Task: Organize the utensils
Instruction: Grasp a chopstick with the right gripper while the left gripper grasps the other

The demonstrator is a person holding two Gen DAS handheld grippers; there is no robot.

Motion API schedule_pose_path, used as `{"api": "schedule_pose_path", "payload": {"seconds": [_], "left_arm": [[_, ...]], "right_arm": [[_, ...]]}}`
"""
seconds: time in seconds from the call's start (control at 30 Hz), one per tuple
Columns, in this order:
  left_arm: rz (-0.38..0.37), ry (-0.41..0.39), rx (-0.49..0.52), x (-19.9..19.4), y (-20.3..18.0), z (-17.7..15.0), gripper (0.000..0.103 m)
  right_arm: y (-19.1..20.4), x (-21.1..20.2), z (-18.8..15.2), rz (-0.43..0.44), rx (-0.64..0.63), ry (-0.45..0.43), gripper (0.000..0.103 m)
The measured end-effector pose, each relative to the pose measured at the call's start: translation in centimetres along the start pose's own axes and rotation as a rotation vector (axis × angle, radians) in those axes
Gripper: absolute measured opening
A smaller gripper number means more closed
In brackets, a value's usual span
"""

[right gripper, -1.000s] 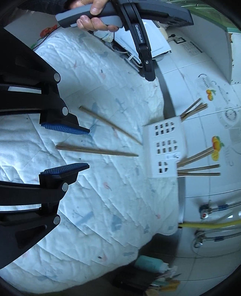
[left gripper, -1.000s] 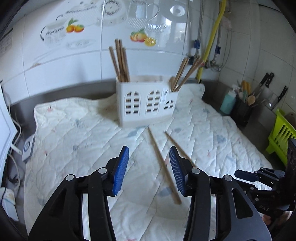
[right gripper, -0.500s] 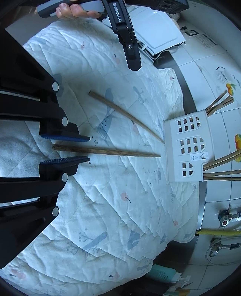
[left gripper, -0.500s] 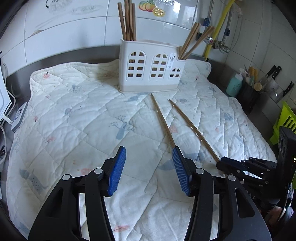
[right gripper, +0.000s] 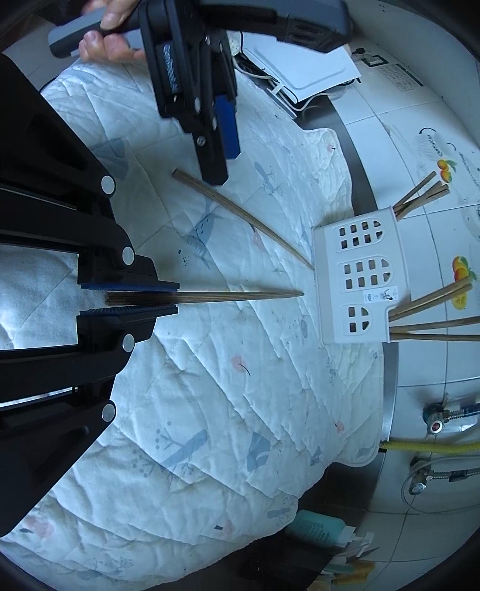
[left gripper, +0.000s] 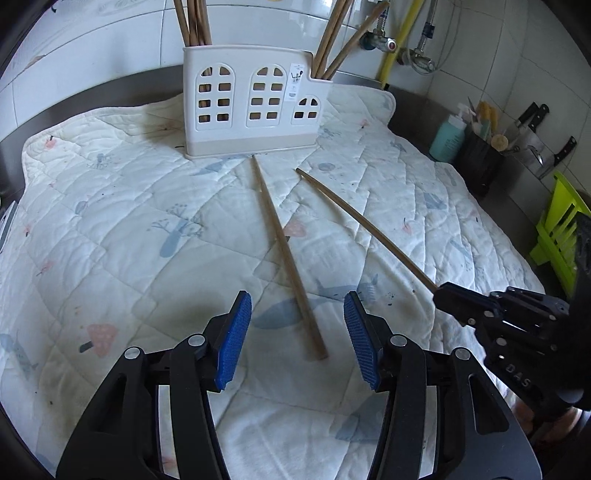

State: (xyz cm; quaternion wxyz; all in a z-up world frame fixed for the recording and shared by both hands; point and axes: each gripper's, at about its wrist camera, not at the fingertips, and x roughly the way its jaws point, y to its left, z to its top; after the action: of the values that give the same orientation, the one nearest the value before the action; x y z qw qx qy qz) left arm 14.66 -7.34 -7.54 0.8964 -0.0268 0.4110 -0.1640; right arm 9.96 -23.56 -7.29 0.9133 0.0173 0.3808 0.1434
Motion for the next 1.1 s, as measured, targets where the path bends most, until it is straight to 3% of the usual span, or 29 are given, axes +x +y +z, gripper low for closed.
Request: {"api": "schedule_pose_path", "payload": {"seconds": [0.07,0.3,0.77,1.07,1.1], "left_arm": [[0.0,-0.001,0.003,0.4,-0.3,0.1,0.05],[-0.013,0.004,0.0,1.8,-1.0,0.4,0.03],[0.038,0.029,-0.038,2.8,0.0,0.4,0.009],[0.05,-0.05,-0.036,-0.3,1.5,1.7,0.005],[0.051,-0.071,-0.033,-0.9,1.7,2.1,0.0]], "right_arm": [[-0.1,-0.5,0.1,0.002,0.003,-0.011,0.007],[-0.5,-1.8,0.6,0.009,0.013,-0.046,0.007],[-0.7,-3.5,1.3,0.01,0.016,-0.089,0.007],[-0.9,-6.2,3.4,0.019,0.021,-0.165,0.007],[-1.0,-6.5,3.8,0.022,0.023,-0.176,0.007]]}}
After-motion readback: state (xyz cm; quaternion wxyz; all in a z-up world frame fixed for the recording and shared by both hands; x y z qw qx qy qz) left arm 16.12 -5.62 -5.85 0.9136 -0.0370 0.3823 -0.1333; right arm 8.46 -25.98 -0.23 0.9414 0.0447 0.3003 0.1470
